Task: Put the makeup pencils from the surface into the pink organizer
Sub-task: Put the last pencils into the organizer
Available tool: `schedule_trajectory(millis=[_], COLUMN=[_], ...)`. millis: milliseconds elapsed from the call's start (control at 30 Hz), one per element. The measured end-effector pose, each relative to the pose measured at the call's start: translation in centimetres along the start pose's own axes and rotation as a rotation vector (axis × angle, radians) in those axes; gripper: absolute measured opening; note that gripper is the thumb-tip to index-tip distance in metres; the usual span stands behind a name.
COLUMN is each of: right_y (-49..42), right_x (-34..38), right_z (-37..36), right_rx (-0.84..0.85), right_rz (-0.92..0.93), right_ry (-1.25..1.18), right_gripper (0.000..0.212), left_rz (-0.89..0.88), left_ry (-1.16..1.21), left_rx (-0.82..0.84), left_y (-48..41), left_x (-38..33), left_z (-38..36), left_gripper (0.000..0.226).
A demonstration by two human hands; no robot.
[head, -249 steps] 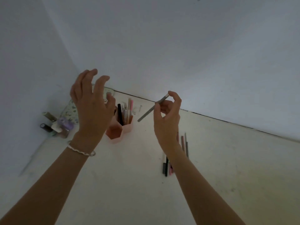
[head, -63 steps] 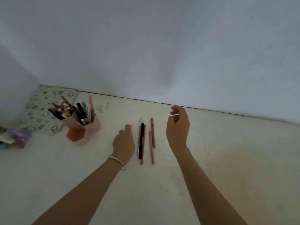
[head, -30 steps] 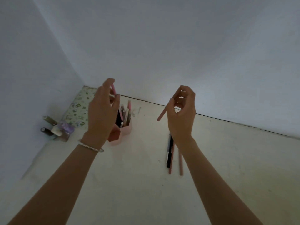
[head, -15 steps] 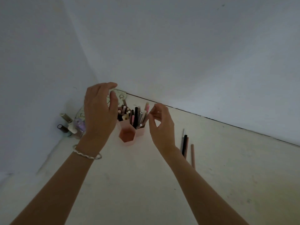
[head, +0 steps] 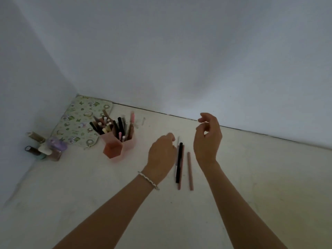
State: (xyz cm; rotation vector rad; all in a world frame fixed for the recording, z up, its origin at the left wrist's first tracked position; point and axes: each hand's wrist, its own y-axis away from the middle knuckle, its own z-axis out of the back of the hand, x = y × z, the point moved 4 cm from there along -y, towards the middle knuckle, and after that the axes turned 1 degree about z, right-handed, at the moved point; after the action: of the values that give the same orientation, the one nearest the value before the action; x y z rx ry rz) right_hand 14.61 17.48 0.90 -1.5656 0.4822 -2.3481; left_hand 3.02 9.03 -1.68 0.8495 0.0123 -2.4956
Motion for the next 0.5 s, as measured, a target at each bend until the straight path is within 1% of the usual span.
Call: schedule_trajectory(millis=[33, 67, 133, 233, 333, 433, 500], right_y=[0.1, -0.3, 0.0, 0.6, 1.6, 2.6, 3.0], right_x=[-0.3, -1.6, -2.5, -4.7, -6.4, -6.8, -7.3], right_z=[0.1, 2.3, 3.4, 5.8, 6.9, 6.7, 6.6], right_rx=[0.002, -0.014, -0.007, 0.005, 0.025, 0.068, 0.1], right_rz=[-0.024, -0.042, -0.069, -0.132, -0.178, -0.187, -0.21], right_ry=[0.001, 0.03, 0.04, 0.062, 0.075, 0.071, 0.085], right_gripper=[0.036, 0.036, 0.036, 0.037, 0.037, 0.037, 0.037], left_rz=[0.059, 0.082, 0.144, 0.19, 0.248, 0.315, 0.347], left_ry=[-0.022, -0.047, -0.074, -0.095, -0.08, -0.007, 0.065], left_rx=[0.045, 0.101, 0.146, 0.15, 0.111, 0.114, 0.115], left_y=[-0.1, -0.1, 0.0, 0.0, 0.0, -0.5, -0.9], left_x=[1.0, -0.2, 0.6, 0.4, 0.1, 0.3, 0.5], left_z=[-1.0, -3.1, -4.6, -6.8, -7.6, -8.0, -8.1], left_gripper=[0.025, 0.024, 0.022, 0.023, 0.025, 0.029, 0.025])
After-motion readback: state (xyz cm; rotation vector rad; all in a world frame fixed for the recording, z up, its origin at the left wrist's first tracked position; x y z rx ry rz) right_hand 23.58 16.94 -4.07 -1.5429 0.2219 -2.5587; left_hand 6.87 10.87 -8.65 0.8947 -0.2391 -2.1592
